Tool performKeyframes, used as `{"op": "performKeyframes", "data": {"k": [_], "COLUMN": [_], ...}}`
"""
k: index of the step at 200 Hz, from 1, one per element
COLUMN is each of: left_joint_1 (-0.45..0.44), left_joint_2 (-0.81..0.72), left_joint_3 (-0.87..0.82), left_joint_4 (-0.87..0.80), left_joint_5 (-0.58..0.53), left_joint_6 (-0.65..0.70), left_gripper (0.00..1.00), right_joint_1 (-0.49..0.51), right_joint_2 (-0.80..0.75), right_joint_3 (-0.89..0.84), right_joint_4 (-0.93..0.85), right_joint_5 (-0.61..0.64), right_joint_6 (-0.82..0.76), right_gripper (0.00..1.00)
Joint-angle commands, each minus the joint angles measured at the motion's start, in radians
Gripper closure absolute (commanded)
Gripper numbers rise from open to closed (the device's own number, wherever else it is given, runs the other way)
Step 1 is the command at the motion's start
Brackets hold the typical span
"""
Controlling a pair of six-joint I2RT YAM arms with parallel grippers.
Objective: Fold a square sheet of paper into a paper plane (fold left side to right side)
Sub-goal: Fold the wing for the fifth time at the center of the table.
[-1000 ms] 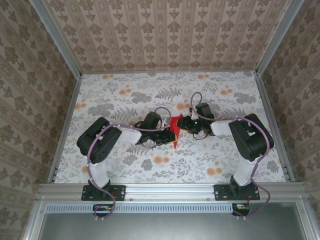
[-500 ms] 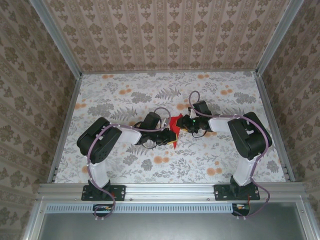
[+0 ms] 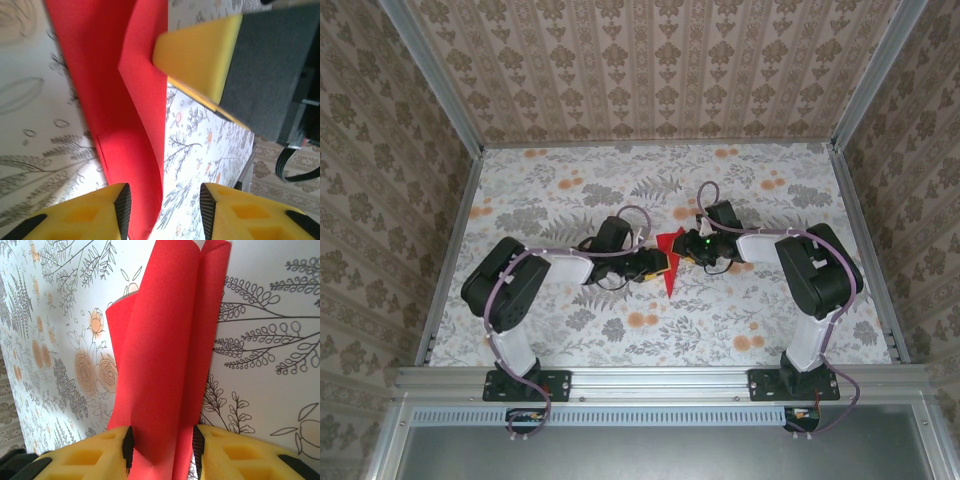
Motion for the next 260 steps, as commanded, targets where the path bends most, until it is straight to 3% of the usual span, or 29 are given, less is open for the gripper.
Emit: {"op": "performKeyframes", "data": {"k": [1, 100, 123, 176, 237, 260], "left_joint_1": [0.018, 0.017, 0.016, 0.028, 0.041, 0.044], "left_joint_2": [0.007, 0.131, 0.144, 0.156, 0.150, 0.152], "left_joint_3": [0.032, 0.131, 0.143, 0.166, 0.174, 0.174], "left_joint_4": [-0.029, -0.041, -0.030, -0.080, -0.127, -0.123], "left_joint_5": [0.020, 0.033, 0.040, 0.016, 0.020, 0.022], "left_joint_6": [0.020, 0.031, 0.030, 0.090, 0.180, 0.191], "left_gripper": [0.55, 0.56, 0.64, 0.94, 0.97, 0.97], "right_joint_1": [0.013, 0.013, 0.013, 0.012, -0.027, -0.038], "right_joint_2": [0.049, 0.049, 0.050, 0.033, -0.063, -0.074], "right_joint_3": [0.003, 0.014, 0.013, 0.023, 0.026, 0.035], "right_joint_4": [-0.065, -0.083, -0.082, -0.088, -0.076, -0.058], "right_joint_5": [0.040, 0.036, 0.034, 0.029, 0.004, -0.021], "right_joint_6": [-0.020, -0.031, -0.031, -0.035, -0.018, 0.019], "right_gripper": [0.61, 0.61, 0.61, 0.60, 0.53, 0.45]}}
